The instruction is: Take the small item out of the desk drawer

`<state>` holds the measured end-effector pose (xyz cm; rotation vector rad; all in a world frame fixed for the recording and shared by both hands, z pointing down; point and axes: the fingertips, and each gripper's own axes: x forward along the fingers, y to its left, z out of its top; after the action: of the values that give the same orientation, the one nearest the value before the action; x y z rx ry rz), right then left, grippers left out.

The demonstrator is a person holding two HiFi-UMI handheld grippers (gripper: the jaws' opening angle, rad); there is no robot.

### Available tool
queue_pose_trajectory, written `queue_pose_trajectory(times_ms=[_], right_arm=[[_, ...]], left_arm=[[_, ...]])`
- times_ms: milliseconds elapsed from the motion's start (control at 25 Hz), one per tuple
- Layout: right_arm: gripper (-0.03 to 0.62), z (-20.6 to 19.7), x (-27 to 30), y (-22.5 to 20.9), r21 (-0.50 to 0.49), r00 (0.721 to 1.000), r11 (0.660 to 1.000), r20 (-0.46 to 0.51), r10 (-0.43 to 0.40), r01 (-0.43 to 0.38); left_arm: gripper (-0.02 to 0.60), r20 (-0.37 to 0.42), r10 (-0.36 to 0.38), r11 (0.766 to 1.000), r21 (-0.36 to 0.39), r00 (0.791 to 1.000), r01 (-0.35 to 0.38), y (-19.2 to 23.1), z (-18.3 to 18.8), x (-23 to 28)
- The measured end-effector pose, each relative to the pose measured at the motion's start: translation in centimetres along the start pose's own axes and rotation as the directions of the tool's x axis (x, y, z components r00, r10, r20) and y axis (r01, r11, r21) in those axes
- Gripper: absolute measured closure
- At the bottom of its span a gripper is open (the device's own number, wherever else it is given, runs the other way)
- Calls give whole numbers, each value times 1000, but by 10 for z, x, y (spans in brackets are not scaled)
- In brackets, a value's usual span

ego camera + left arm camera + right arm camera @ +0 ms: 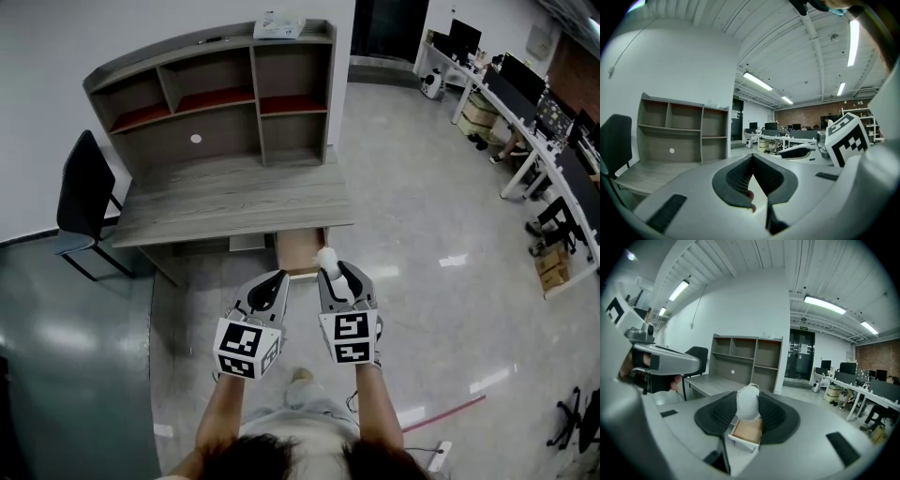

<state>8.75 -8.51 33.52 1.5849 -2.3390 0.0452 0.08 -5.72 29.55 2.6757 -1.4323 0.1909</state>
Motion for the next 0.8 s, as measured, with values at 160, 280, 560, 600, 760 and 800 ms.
queue_pose_trajectory(times_ms=[160, 280, 560, 600, 760, 800], right_arm=[[439, 12, -20, 10, -15, 1000, 1000, 25, -5, 5], [439, 21, -35, 17, -16, 999, 1000, 44, -5, 6], [439, 31, -68, 32, -27, 997, 1000, 76, -9, 11], [439, 31, -73, 34, -30, 997, 999, 79, -10, 12], [439, 33, -84, 43, -37, 996, 999, 92, -9, 12], [439, 34, -87, 46, -36, 995, 999, 97, -7, 11]], left_arm=[[569, 21, -3, 1000, 7, 1000, 3, -6, 10, -18], [569, 33, -9, 1000, 12, 999, 8, -12, 16, -31], [569, 50, -17, 1000, 15, 999, 16, -26, 21, -59], [569, 52, -18, 1000, 15, 998, 17, -28, 21, -63], [569, 65, -17, 1000, 16, 998, 16, -31, 23, -76], [569, 67, -17, 1000, 17, 998, 16, -31, 23, -79]])
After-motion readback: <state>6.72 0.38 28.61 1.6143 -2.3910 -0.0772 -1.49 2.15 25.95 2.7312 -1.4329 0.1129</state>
